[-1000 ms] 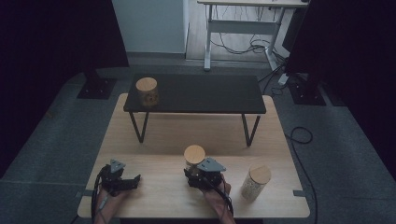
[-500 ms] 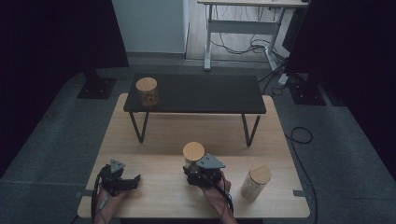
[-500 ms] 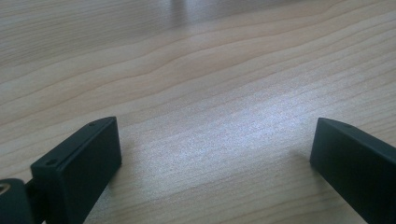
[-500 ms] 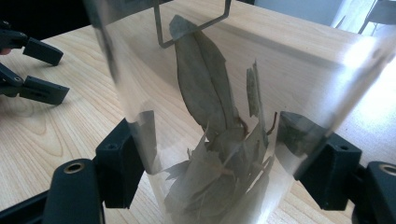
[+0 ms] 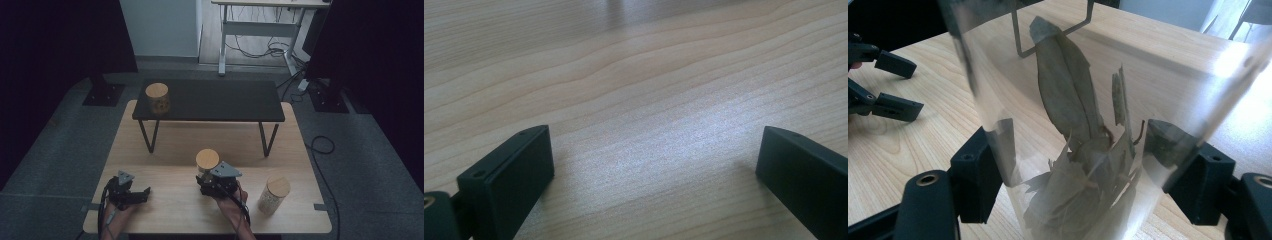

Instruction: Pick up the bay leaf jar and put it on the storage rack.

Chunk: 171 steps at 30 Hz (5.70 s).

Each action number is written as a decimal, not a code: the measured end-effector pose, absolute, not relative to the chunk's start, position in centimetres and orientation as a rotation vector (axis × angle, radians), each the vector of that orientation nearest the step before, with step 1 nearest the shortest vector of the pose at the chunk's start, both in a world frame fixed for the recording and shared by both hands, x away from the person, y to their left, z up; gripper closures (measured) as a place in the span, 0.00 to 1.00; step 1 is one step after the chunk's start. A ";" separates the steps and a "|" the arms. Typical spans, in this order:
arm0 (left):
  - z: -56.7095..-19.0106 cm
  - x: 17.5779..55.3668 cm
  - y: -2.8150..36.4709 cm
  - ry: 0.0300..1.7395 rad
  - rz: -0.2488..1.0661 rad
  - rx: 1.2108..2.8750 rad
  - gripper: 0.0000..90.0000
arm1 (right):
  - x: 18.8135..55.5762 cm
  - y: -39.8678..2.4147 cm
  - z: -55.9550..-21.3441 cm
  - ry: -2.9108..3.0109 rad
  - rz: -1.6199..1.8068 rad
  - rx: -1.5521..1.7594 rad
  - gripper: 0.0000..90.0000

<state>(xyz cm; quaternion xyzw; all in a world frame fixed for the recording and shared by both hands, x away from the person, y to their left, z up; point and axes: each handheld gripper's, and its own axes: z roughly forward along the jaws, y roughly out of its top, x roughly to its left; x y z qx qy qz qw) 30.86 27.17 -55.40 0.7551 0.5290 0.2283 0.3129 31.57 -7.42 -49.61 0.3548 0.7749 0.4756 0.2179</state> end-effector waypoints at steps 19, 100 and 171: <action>-55.4 30.9 27.2 1.394 0.603 1.993 0.02 | 32.0 -7.4 -48.1 2.133 1.314 0.997 0.28; -55.4 30.9 27.2 1.389 0.600 1.994 0.02 | 34.6 -6.7 -43.0 2.110 1.325 0.999 0.28; -55.4 30.9 27.3 1.384 0.600 1.999 0.02 | 38.3 -5.8 -38.9 2.119 1.296 1.036 0.28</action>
